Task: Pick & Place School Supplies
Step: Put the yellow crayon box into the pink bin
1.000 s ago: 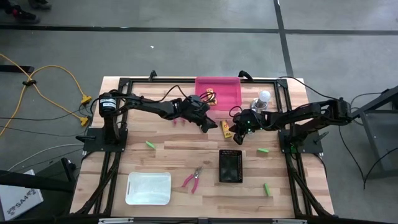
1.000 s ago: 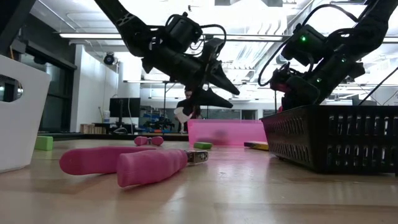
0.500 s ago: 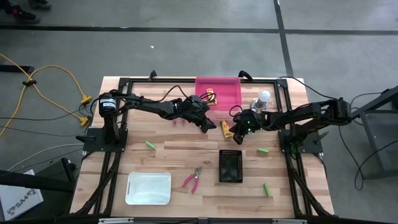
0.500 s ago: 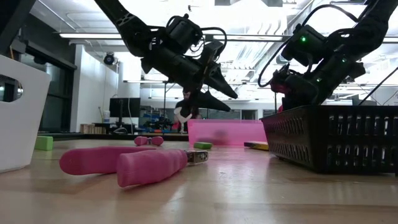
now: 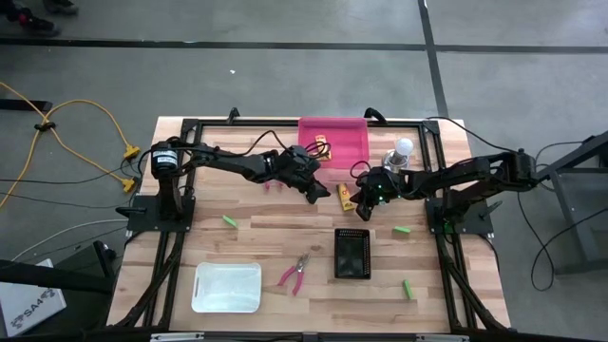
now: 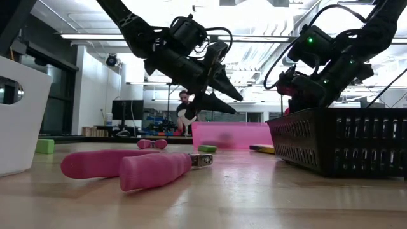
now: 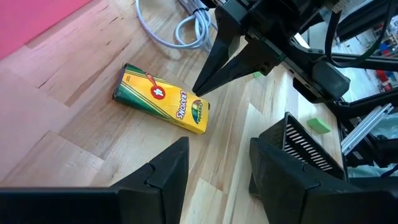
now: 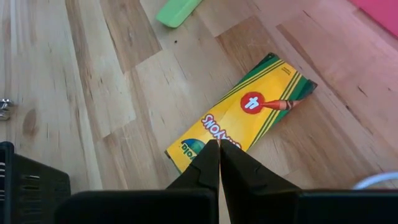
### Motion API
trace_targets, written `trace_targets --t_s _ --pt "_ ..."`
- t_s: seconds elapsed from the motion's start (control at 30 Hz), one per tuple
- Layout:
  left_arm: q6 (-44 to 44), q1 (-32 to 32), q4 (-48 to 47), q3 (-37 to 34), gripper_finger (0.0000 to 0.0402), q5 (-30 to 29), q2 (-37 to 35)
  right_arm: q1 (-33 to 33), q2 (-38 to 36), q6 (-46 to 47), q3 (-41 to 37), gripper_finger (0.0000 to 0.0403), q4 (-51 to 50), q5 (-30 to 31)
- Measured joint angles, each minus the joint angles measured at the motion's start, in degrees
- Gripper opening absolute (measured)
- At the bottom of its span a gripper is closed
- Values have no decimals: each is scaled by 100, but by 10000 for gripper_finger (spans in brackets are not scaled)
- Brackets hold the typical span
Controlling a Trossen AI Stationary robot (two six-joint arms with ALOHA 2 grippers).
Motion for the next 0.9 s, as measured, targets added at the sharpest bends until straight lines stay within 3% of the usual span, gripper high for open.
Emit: trace_targets --t_s 0.47,0.9 --pt "93 0 2 -2 165 -4 -2 0 2 36 0 4 0 22" --pt "136 0 2 -4 165 -7 -2 0 2 355 0 40 -2 6"
